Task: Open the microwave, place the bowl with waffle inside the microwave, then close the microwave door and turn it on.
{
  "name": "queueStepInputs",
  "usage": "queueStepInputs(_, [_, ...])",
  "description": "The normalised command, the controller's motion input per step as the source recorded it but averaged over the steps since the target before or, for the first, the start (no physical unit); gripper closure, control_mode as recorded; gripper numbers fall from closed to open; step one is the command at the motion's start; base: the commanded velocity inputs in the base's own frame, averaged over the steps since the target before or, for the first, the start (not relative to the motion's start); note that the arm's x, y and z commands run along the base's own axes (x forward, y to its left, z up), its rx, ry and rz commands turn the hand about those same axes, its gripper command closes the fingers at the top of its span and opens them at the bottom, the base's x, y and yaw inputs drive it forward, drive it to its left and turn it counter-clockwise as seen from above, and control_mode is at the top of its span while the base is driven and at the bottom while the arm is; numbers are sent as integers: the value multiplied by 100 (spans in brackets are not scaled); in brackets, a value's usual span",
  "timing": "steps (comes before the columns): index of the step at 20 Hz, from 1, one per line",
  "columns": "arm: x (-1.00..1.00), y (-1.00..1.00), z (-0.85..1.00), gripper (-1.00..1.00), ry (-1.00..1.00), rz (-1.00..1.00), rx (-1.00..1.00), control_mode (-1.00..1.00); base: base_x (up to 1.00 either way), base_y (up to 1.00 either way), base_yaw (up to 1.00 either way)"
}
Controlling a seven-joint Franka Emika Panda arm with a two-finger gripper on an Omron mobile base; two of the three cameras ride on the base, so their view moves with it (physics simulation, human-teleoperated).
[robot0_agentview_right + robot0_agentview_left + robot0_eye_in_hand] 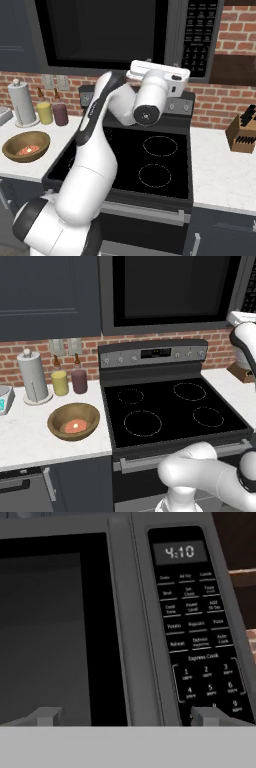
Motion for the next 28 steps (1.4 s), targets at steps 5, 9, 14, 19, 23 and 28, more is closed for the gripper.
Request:
queueStepInputs(5, [35,0,7,-100,3,0,-5,-100,0,0,0])
queueStepInputs(9, [20,0,8,-100,0,0,0,-100,0,0,0])
queueStepInputs(14, [19,-1,0,-100,0,3,0,-100,0,0,0])
queueStepInputs(19, [17,-13,2,-100,0,6,0,-100,0,0,0])
queueStepInputs(23, [11,-23,0,-100,0,8,0,-100,0,0,0])
queueStepInputs(28, [12,-9,0,-100,0,5,0,-100,0,0,0])
